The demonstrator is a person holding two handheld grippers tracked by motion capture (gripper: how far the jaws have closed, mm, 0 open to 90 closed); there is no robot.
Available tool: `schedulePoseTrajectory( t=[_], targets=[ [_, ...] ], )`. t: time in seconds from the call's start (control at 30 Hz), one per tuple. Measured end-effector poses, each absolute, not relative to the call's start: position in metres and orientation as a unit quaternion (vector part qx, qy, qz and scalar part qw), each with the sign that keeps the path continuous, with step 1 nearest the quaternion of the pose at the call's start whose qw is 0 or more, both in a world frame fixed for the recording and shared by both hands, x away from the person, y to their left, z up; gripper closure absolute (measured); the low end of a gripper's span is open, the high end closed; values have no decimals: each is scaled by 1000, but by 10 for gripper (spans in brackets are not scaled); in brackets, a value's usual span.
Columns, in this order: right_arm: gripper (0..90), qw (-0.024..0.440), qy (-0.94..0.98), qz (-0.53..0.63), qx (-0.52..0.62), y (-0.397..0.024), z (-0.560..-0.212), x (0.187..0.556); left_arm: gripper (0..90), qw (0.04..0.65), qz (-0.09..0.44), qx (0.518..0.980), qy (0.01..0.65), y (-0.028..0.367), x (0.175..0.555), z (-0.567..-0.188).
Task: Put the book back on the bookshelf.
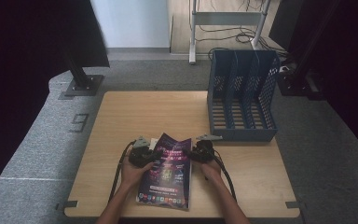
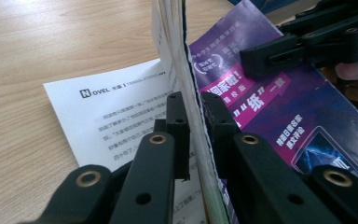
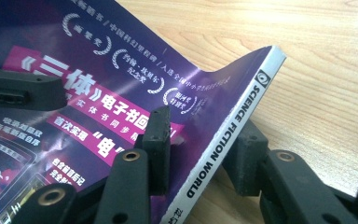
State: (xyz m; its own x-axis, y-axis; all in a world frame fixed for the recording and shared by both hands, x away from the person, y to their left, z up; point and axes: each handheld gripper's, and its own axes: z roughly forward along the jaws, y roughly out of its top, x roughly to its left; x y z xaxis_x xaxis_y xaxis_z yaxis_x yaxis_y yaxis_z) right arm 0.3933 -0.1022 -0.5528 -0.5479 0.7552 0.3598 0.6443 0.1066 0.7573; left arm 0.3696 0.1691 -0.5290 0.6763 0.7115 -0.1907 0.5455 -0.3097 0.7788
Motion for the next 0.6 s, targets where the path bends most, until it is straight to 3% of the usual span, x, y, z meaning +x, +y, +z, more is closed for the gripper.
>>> schedulePoseTrajectory(
  t=[0.6],
  targets=[
    [682, 64, 729, 515, 446, -114, -526, 376, 847, 468, 95, 795, 374, 172, 366, -521]
  ],
)
